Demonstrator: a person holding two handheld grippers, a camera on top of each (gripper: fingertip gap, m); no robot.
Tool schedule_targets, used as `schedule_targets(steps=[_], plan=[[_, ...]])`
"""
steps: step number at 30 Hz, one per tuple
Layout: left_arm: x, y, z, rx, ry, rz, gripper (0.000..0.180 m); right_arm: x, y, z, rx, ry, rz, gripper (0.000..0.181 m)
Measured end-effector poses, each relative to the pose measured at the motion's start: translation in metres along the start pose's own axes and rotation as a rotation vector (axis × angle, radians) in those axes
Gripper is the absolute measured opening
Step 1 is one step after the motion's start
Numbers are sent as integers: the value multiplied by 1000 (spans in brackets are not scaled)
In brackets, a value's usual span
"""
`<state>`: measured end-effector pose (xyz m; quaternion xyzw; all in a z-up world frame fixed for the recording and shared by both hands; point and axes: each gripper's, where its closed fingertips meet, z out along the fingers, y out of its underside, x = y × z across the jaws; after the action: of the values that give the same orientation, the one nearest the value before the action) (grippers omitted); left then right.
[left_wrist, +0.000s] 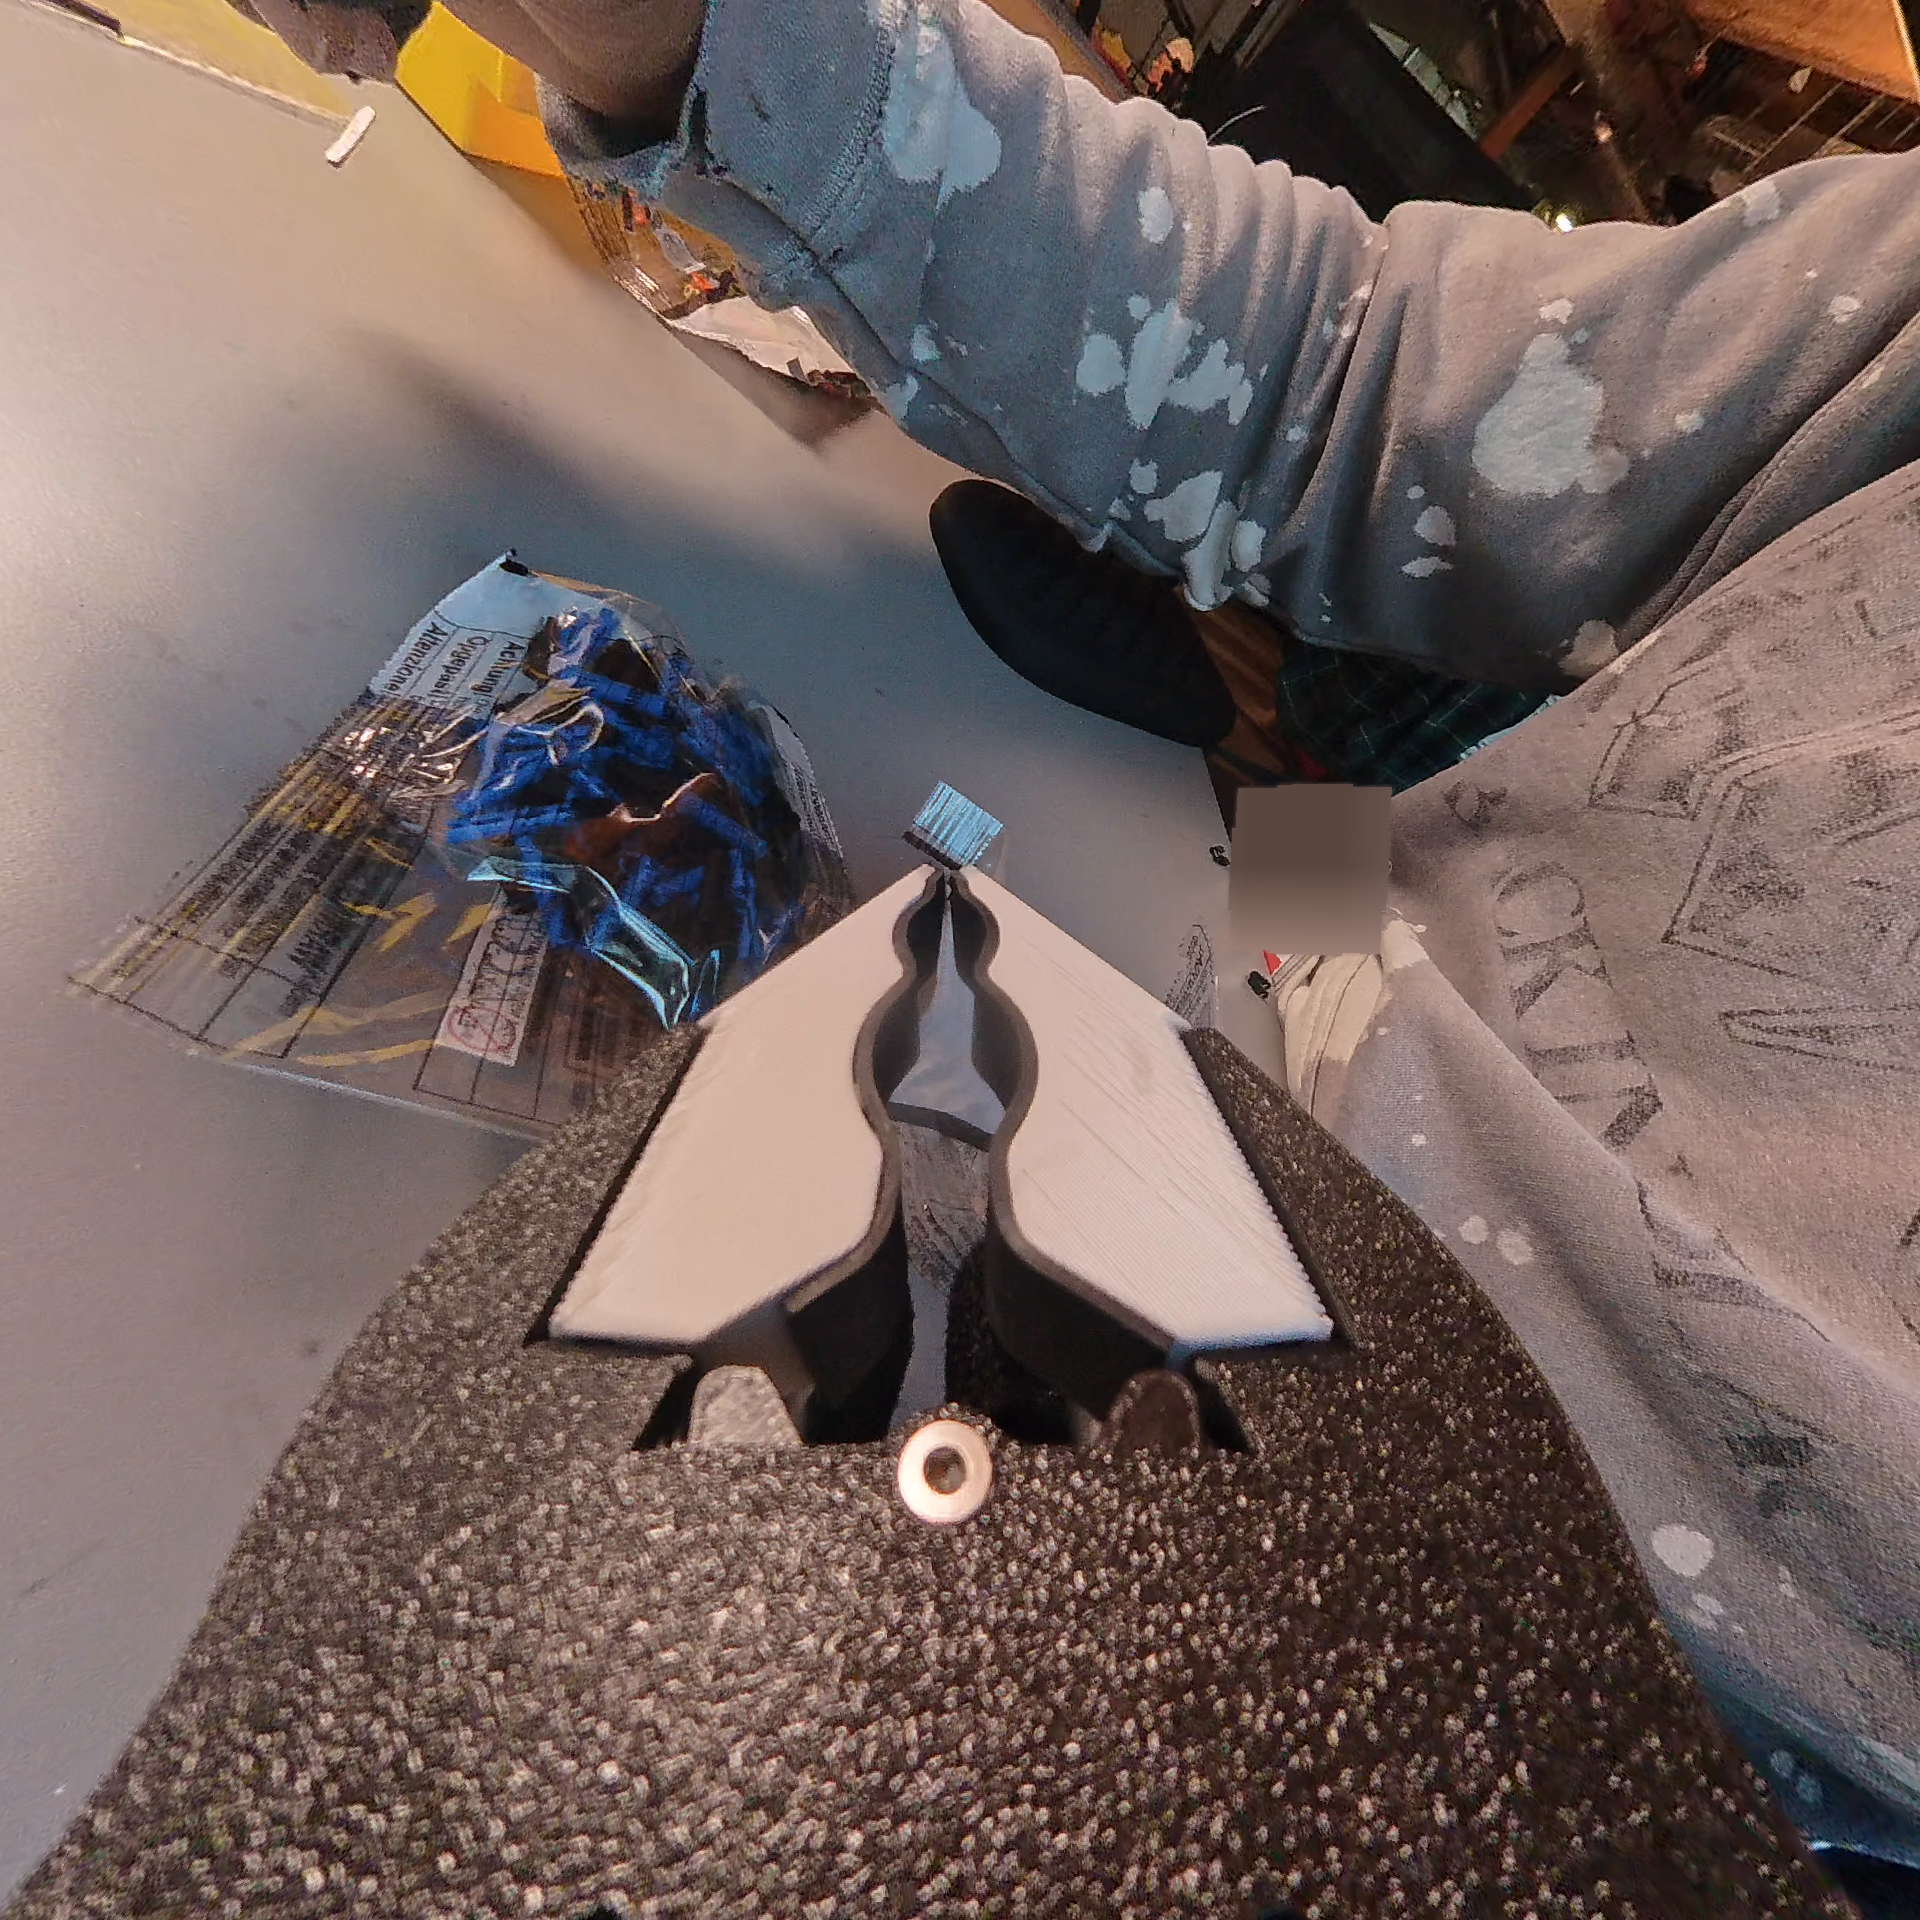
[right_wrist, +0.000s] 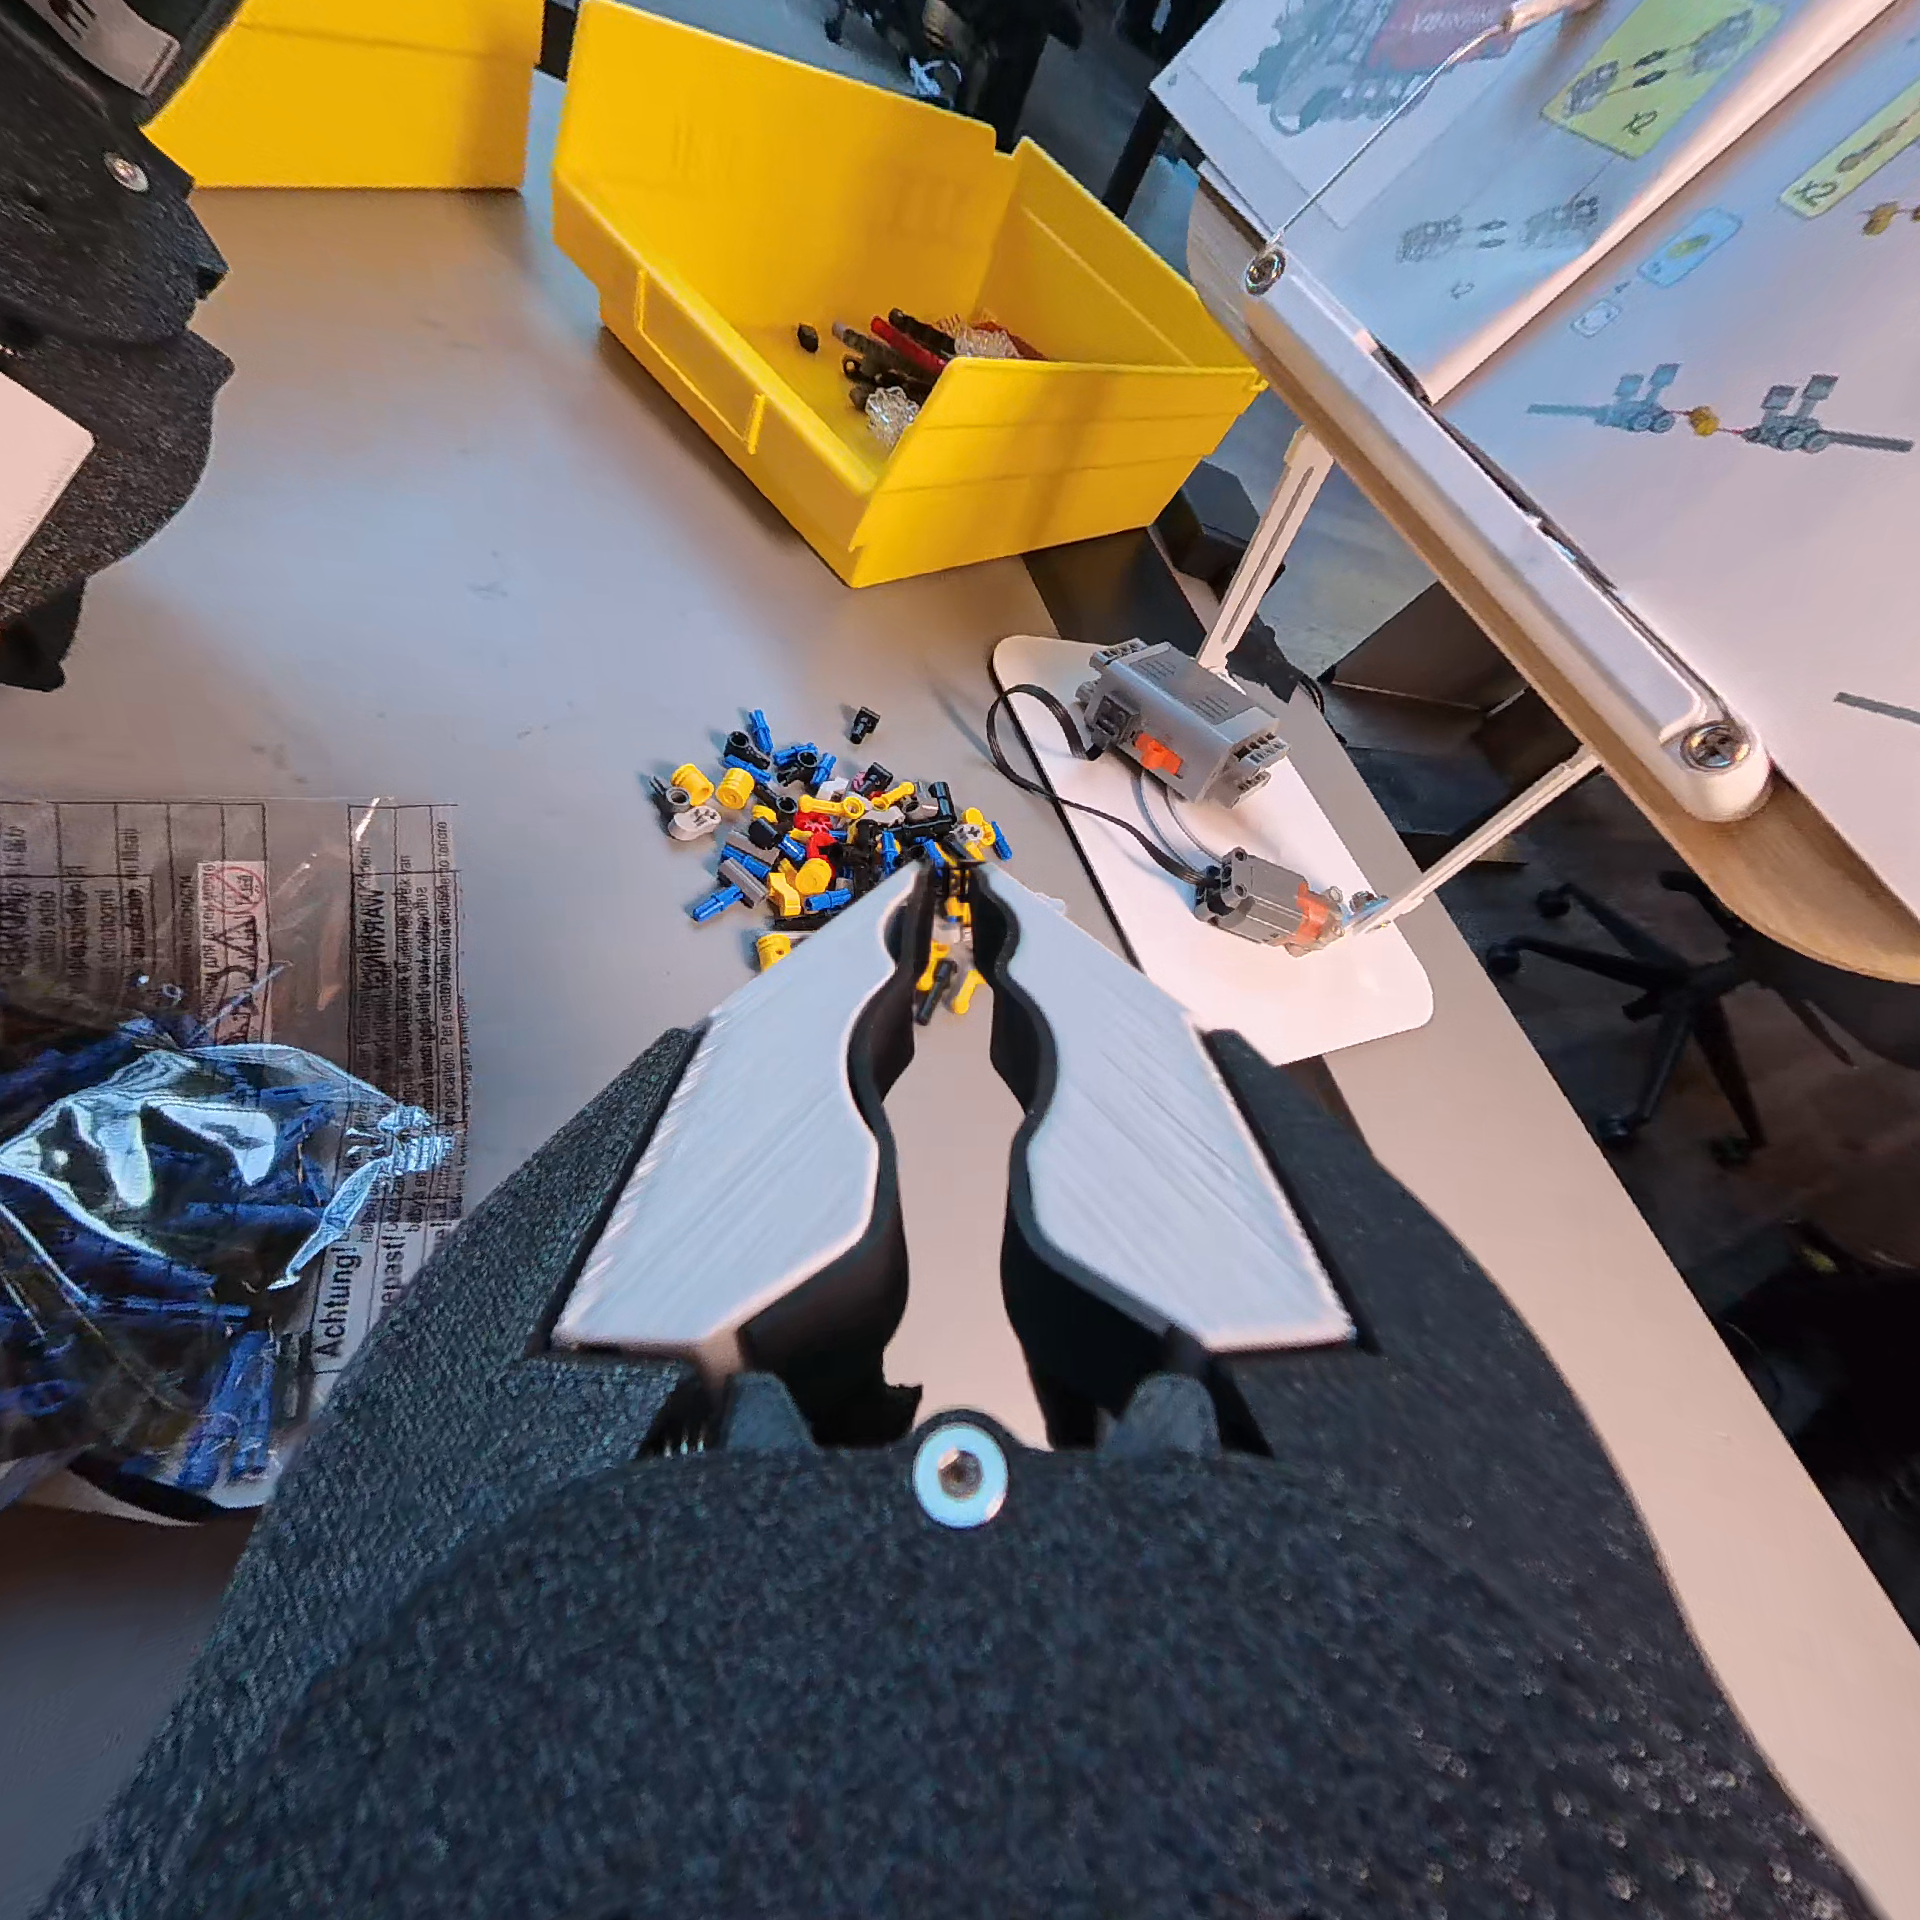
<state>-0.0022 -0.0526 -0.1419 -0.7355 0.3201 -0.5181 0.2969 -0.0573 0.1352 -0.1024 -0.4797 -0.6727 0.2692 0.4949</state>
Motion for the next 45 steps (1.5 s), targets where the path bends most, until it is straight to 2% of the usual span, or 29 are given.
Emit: schedule_targets(steps=[7, 9, 10, 15, 18, 22, 26, 30, 32, 34, 36, 38, 43, 45], plan=[[1, 0, 0, -2, 1, 1, 0, 2, 17, 3, -71, 27, -3, 10], [0, 1, 1, -4, 1, 1, 0, 1, 34, 8, -147, 19, 16, 39], [1, 1, 1, -5, 2, 0, 0, -1, 44, 11, -189, 3, 32, 47], [0, 2, 2, -9, 3, -1, 0, -18, 92, 26, -409, -150, 228, 73], [0, 2, 2, -9, 2, -2, 0, -21, 95, 30, -452, -244, 396, 82], [-1, 2, 1, -7, 3, -8, 0, -14, 97, 31, -545, -287, 440, 106], [0, 3, 2, -17, 7, -10, 0, -27, 80, 42, -508, -375, 468, 107], [1, 3, 2, -15, 9, -9, 0, -42, 69, 54, -495, -410, 401, 93], [1, 3, 2, -14, 10, -10, 0, -43, 68, 58, -499, -401, 359, 79], [2, 2, 2, -14, 12, -10, 0, -39, 68, 61, -496, -371, 318, 53], [2, 2, 2, -14, 13, -8, 0, -33, 65, 62, -472, -337, 289, 37], [2, 2, 2, -15, 14, -8, 0, -26, 62, 62, -448, -298, 263, 29], [2, 3, 3, -20, 16, -9, 0, -24, 62, 60, -430, -273, 203, 31], [3, 3, 3, -20, 16, -9, 0, -30, 70, 60, -482, -300, 232, 50]])
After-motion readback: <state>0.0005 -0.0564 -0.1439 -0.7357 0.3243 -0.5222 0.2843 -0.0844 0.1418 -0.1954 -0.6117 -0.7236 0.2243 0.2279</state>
